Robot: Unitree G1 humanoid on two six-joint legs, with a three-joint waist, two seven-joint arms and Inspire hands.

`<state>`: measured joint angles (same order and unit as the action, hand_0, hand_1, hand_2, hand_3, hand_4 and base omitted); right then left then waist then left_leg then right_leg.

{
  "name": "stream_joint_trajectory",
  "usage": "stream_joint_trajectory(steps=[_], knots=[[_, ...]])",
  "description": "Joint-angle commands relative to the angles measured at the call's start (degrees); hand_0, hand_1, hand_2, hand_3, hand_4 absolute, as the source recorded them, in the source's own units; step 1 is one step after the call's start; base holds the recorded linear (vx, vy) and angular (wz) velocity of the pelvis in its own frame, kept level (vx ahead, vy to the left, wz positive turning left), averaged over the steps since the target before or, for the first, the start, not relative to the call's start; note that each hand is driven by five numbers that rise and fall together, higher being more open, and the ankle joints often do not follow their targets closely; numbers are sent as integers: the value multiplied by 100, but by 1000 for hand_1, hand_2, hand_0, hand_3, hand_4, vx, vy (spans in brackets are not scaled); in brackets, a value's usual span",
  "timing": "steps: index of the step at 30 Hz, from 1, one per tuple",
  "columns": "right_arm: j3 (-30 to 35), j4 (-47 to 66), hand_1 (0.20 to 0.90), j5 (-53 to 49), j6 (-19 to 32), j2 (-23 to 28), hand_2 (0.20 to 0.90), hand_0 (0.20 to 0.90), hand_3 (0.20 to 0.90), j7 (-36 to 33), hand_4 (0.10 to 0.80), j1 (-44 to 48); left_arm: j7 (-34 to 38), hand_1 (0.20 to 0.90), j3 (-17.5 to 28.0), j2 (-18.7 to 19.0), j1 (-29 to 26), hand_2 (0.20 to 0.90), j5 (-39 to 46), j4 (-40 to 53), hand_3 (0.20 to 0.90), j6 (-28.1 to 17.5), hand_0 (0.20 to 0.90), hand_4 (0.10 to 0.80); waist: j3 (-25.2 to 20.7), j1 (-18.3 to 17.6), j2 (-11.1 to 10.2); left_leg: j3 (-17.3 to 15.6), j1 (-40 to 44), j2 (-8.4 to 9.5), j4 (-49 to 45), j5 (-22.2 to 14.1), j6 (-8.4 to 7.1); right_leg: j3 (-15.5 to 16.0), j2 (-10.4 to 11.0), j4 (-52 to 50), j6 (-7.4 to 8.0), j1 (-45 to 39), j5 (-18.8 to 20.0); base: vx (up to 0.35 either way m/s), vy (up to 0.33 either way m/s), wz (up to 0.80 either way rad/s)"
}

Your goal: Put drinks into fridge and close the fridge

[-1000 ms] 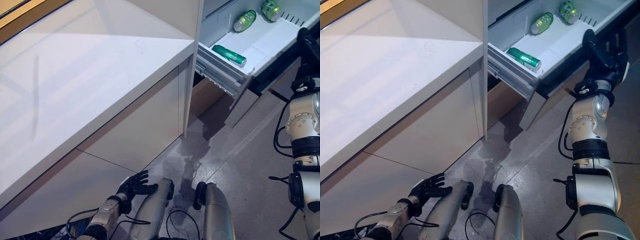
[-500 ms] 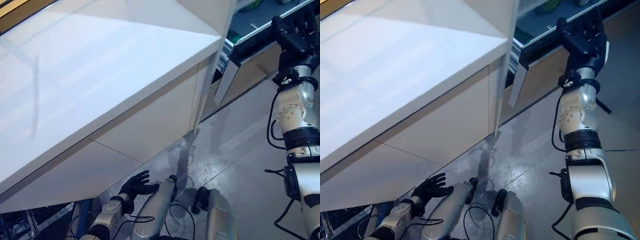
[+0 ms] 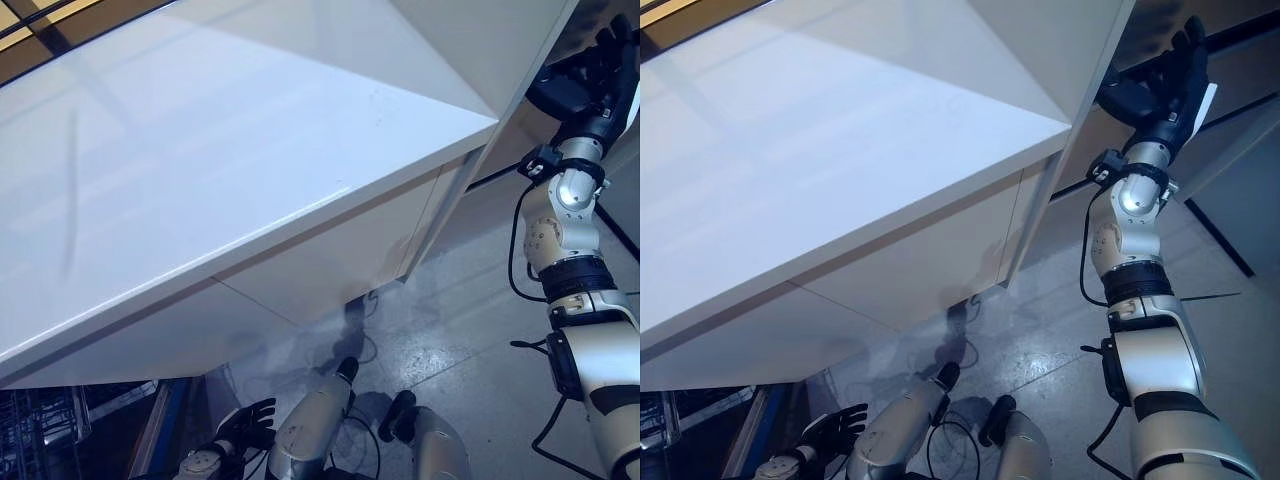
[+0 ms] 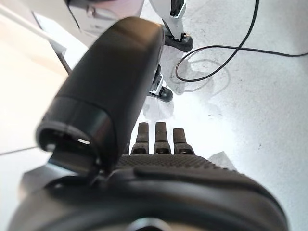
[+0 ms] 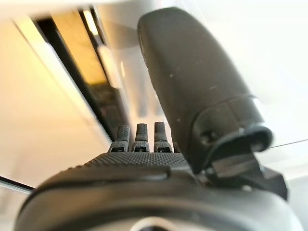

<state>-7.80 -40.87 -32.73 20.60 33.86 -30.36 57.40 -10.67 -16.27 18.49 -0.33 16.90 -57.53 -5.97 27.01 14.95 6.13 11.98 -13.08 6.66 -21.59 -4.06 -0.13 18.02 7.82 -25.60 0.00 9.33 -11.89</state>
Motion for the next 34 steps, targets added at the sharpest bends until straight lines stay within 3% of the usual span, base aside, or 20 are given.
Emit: stream_joint_trajectory(steps=[1,4,12,18,22,27,34], knots=[[258,1368,900,653,1148,433,900,900,900,-445,800,297,-41,900,92,383,441,900,-307,-198,900,-303,900,800,-1048,-39,-465,-476,491,185,503,-427,566,-615,39,826,336,-295,654,15,-37,-29],[383,1726,900,697,1028,519,900,900,900,-499,800,11,6,900,130,375,466,900,-381,-251,900,-305,900,800,-1211,-161,-531,-571,584,147,624,-401,561,-691,8,1065,368,-374,767,13,-43,-30],[1078,2456,900,68,106,542,900,900,900,-24,800,-1738,32,900,361,310,371,900,-602,-328,900,-16,900,800,-1815,-723,-676,-942,1112,-32,1197,-387,461,-1063,-210,1751,395,-713,913,22,-102,-35],[1357,2370,900,-223,-213,143,900,900,900,285,800,-3017,-8,900,445,189,245,900,-359,-123,900,157,900,800,-1996,-1020,-710,-1189,1340,-161,1427,-378,378,-1154,-367,1994,333,-873,898,-55,-112,-29],[1620,2141,900,-718,-295,-251,900,900,900,951,800,-4083,-48,900,497,41,307,900,-211,79,900,254,900,800,-2097,-1184,-686,-1276,1501,-276,1677,-271,301,-1134,-490,2084,297,-980,871,-78,-119,-12],[1445,1688,900,-722,-664,-717,900,900,900,1844,800,-4958,-16,900,630,-99,351,900,-86,113,900,474,900,800,-2147,-1375,-672,-1355,1641,-366,1901,-136,217,-1105,-596,2147,269,-1066,853,-72,-90,-2],[639,405,900,380,-1323,-1149,900,900,900,3187,800,-5673,-39,900,952,-165,458,900,90,-71,900,556,900,800,-2139,-1540,-702,-1533,1721,-437,1918,-110,139,-1093,-675,2245,220,-1165,841,-45,-40,-1]])
